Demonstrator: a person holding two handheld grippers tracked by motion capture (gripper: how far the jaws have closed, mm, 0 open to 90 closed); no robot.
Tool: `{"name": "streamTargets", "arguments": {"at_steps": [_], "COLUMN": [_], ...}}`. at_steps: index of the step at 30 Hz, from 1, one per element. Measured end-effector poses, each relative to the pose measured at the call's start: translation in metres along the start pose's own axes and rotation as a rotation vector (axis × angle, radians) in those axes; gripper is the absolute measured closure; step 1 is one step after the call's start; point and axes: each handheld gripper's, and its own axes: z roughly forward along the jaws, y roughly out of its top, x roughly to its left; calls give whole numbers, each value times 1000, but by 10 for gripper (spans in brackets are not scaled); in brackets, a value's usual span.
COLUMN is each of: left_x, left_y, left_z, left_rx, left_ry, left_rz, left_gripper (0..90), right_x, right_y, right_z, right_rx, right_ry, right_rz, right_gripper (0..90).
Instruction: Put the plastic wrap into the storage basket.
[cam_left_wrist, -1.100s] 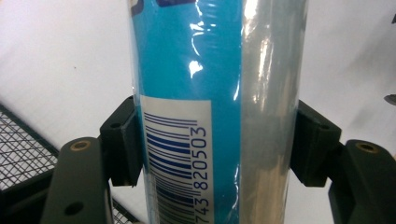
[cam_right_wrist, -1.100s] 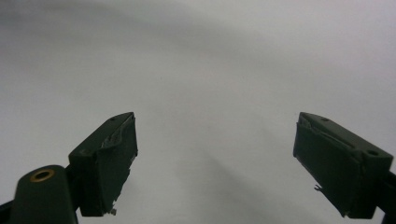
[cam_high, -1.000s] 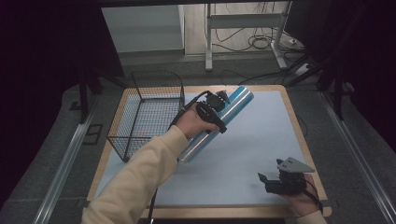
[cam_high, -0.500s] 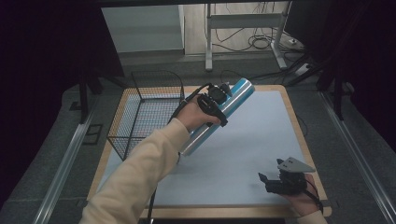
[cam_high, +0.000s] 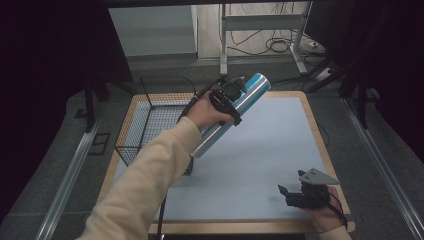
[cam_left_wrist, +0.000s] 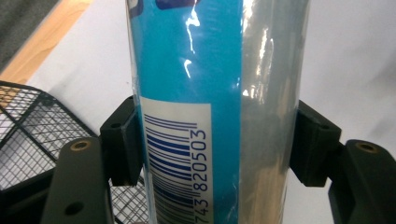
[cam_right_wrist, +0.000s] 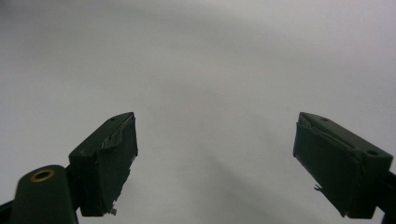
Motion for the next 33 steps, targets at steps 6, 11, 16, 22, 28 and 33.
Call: {"name": "streamTargets", "arguments": {"at_steps": [6,11,16,22,28,33], "left_x": [3,9,15,28,38,48], "left_y": [0,-1,-3,-5,-9,-15], "left_z": [-3,-8,-10,-21,-22,-16], "left_rx": [-6,-14,-21,-15,-17,-19], "left_ry": [9,19,29,61,80,77], "left_rz": [1,-7,-18,-29,-40,-54], "left_gripper": [316,316,316,316,316,316], "right_x": [1,0,1,0,0,0], "right_y": [1,1,0,0,0,0], "right_z": [0,0,0,0,0,0], "right_rx": [-1,-2,-2,0,1,4], "right_ry": [-1,1,1,1,-2,-5], "right_rz": [-2,1,1,1,2,3], "right_gripper": [144,144,144,144,144,144]}}
